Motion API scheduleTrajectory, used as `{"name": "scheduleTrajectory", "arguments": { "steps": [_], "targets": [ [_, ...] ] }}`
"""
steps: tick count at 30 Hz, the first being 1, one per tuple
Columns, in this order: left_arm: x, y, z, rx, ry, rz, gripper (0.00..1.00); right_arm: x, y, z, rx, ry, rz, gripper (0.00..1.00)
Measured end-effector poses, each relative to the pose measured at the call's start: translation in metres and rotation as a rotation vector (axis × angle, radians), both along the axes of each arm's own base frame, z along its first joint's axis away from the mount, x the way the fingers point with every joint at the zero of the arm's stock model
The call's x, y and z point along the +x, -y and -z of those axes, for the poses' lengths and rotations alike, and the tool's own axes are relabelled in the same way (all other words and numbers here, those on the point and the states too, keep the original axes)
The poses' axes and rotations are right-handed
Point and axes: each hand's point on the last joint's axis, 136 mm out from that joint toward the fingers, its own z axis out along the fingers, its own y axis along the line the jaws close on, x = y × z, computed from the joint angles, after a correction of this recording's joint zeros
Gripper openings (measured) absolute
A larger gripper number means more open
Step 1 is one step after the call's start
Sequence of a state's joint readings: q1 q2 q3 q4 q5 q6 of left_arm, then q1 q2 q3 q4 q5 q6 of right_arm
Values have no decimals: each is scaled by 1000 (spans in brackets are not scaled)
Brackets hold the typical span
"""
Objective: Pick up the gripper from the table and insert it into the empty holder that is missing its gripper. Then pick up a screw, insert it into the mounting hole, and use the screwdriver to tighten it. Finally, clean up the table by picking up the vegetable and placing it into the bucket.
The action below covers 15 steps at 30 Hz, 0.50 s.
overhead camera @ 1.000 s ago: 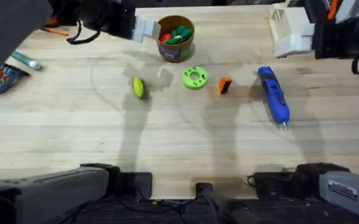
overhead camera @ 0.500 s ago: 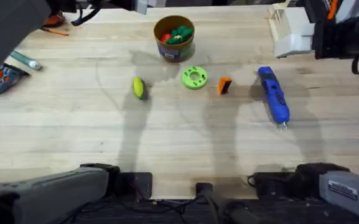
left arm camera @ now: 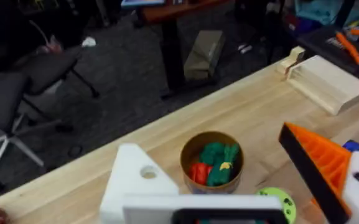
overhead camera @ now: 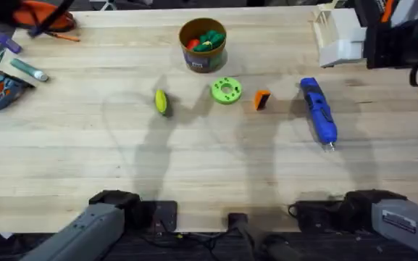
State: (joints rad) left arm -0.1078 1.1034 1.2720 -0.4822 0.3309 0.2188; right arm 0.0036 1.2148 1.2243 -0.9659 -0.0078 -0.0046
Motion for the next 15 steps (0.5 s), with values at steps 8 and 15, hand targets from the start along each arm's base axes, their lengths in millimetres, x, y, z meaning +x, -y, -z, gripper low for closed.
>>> {"name": "scheduleTrajectory", "arguments": {
  "steps": [8,15],
  "targets": [
    [-41,0,18,-17,121,27,985,0,0,0,0,0,0,991],
    [-79,-1,64,-42,341,47,985,0,0,0,0,0,0,992]
  ]
}}
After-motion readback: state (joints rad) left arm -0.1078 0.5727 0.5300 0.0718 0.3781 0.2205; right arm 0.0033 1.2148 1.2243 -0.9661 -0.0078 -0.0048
